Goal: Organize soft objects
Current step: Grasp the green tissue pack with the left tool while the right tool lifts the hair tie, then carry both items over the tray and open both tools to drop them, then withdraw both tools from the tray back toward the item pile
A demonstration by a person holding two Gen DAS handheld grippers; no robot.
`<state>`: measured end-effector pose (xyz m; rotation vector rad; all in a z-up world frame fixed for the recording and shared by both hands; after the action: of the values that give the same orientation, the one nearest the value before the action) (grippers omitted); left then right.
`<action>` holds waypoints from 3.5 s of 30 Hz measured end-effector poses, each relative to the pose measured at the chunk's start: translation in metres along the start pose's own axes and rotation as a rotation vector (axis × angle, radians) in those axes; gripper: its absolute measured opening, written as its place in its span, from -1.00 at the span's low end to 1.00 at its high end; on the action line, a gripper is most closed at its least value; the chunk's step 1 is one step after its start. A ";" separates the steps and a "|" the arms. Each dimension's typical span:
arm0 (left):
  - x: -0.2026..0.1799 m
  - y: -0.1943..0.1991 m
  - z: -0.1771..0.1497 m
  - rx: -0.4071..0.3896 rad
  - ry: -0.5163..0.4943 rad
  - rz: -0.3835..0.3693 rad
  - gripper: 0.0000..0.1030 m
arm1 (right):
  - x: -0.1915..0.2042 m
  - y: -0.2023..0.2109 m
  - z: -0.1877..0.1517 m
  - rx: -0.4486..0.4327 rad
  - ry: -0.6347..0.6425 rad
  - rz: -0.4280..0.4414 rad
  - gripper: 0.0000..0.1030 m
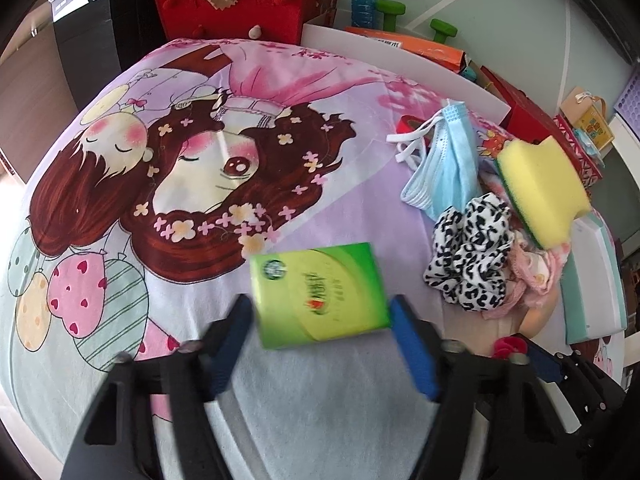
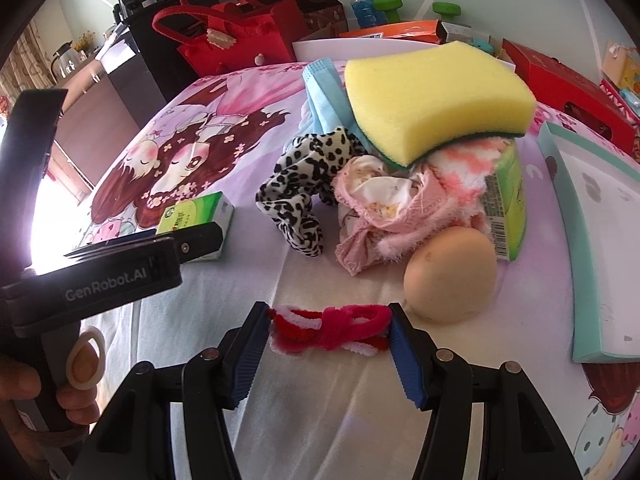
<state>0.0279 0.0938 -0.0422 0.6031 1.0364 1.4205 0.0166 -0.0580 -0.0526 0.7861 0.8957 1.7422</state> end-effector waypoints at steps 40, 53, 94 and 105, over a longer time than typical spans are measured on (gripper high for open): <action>-0.157 0.085 0.048 -0.192 -0.282 -0.117 0.29 | -0.143 0.126 0.033 -0.246 -0.303 -0.358 0.20; -0.287 0.031 0.037 -0.151 -0.515 -0.187 0.29 | -0.257 0.131 0.010 -0.225 -0.497 -0.569 0.20; -0.320 -0.042 0.028 -0.047 -0.504 -0.058 0.95 | -0.311 0.125 -0.016 -0.108 -0.578 -0.698 1.00; -0.299 -0.030 0.023 -0.039 -0.459 -0.034 0.95 | -0.316 0.131 -0.025 -0.064 -0.624 -0.696 1.00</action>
<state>0.1071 -0.1923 0.0078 0.8317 0.6494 1.1932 0.0308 -0.3942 0.0133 0.7842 0.5740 0.8345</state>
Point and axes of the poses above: each gripper's, at about its wrist camera, not at the fingertips, and y roughly against the way its jaws point, x to its left, z to its top, the point moved 2 cm from there along -y, roughly the way its jaws point, and after that the axes turned 2 degrees about -z, right-handed, at the moved point
